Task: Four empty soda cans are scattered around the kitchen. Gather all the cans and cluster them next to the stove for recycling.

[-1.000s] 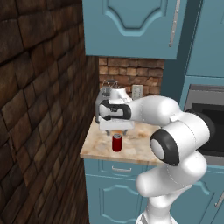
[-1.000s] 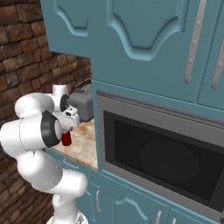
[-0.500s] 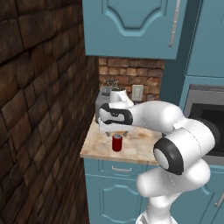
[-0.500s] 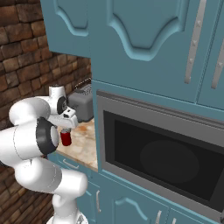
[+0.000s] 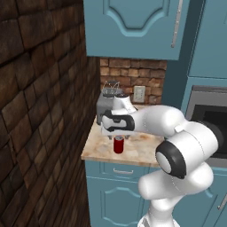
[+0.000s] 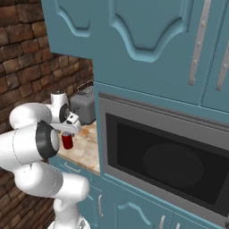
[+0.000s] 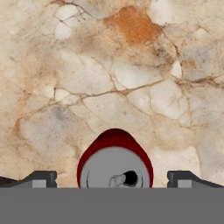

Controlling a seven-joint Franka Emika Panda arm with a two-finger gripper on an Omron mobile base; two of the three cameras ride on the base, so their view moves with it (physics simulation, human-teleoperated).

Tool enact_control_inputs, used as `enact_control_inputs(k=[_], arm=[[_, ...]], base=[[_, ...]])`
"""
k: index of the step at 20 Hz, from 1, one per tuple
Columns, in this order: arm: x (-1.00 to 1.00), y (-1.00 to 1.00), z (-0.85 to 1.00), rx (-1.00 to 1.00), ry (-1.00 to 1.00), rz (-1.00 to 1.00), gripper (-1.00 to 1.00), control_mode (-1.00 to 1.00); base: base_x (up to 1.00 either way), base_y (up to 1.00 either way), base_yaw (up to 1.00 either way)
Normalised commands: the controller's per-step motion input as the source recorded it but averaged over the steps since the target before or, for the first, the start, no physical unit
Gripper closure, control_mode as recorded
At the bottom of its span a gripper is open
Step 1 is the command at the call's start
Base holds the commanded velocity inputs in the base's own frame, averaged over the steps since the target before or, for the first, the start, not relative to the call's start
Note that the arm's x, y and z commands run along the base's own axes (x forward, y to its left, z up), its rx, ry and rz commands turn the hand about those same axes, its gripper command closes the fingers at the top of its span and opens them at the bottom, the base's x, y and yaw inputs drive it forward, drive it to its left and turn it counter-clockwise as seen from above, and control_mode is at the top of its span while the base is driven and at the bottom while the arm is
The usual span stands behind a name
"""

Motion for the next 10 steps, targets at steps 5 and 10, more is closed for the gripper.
enact_control_inputs(k=[5,10], arm=[[0.0,0.0,-0.02,0.0,0.0,0.0,-1.0,-1.0],[0.0,0.0,-0.37,0.0,0.0,0.0,-1.0,-1.0]], base=[[0.0,0.0,0.0],[0.0,0.0,0.0]])
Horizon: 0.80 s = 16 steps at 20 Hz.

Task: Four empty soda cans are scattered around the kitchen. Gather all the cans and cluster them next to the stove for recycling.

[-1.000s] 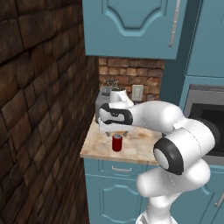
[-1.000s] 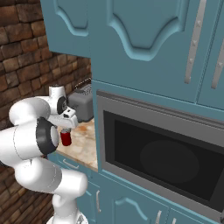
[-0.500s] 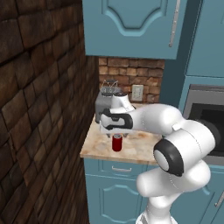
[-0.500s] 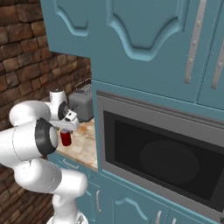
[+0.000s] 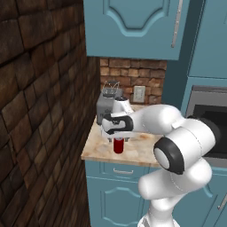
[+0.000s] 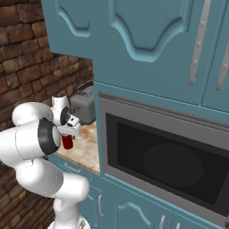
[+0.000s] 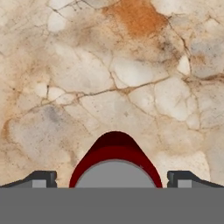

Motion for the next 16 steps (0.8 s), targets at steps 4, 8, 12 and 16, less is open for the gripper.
enact_control_inputs(k=[4,8,12,16], arm=[[0.0,0.0,-0.04,0.0,0.0,0.0,-1.0,-1.0],[0.0,0.0,0.0,0.0,0.0,0.0,1.0,-1.0],[0.0,0.0,0.0,0.0,0.0,0.0,1.0,-1.0],[0.0,0.0,0.0,0.0,0.0,0.0,1.0,-1.0]], base=[[0.0,0.0,0.0],[0.0,0.0,0.0],[0.0,0.0,0.0],[0.0,0.0,0.0]])
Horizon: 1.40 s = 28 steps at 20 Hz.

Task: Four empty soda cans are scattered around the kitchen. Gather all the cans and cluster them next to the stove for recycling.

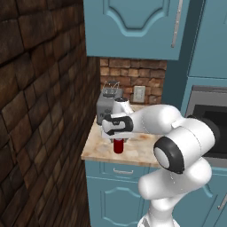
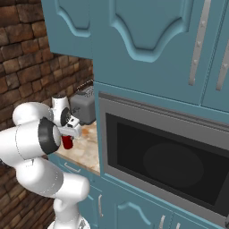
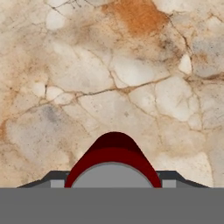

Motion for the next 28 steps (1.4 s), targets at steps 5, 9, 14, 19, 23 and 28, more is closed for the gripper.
enact_control_inputs(k=[5,9,14,19,23,28], arm=[[-0.41,-0.15,0.28,0.0,0.0,0.0,1.0,-1.0],[-1.0,-0.22,0.69,0.0,0.0,0.0,1.0,-1.0],[-0.95,-0.29,0.63,0.0,0.0,0.0,1.0,-1.0],[-0.99,-0.35,0.55,-0.01,-0.07,0.03,1.0,-1.0],[-0.9,-0.24,0.66,-0.04,-0.12,0.11,1.0,-1.0],[-0.84,-0.21,0.46,-0.01,-0.09,0.16,1.0,-1.0]], base=[[0.0,0.0,0.0],[0.0,0.0,0.0],[0.0,0.0,0.0],[0.0,0.0,0.0],[0.0,0.0,0.0],[0.0,0.0,0.0]])
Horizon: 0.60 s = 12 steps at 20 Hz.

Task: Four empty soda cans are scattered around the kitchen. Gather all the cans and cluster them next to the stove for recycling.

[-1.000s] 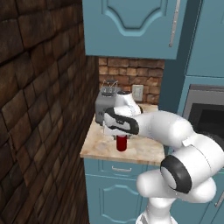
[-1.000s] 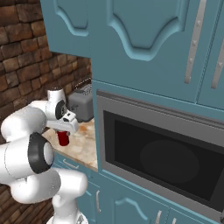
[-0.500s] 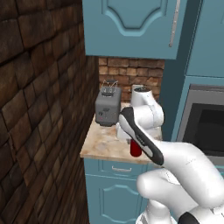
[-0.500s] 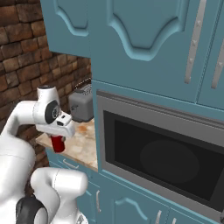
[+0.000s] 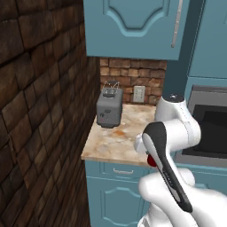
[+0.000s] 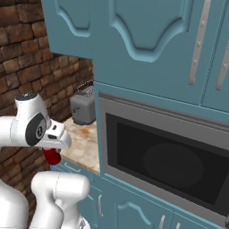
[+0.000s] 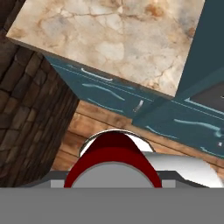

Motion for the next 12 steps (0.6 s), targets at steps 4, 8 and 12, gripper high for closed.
enact_control_inputs(k=[4,8,12], arm=[[-0.71,-0.18,0.21,0.0,-0.14,0.08,1.0,-1.0],[-0.23,-0.1,0.1,0.01,-0.01,0.0,1.0,-1.0],[0.0,0.0,0.0,0.0,0.0,0.0,1.0,-1.0]], base=[[0.0,0.0,0.0],[0.0,0.0,0.0],[0.0,0.0,0.0]])
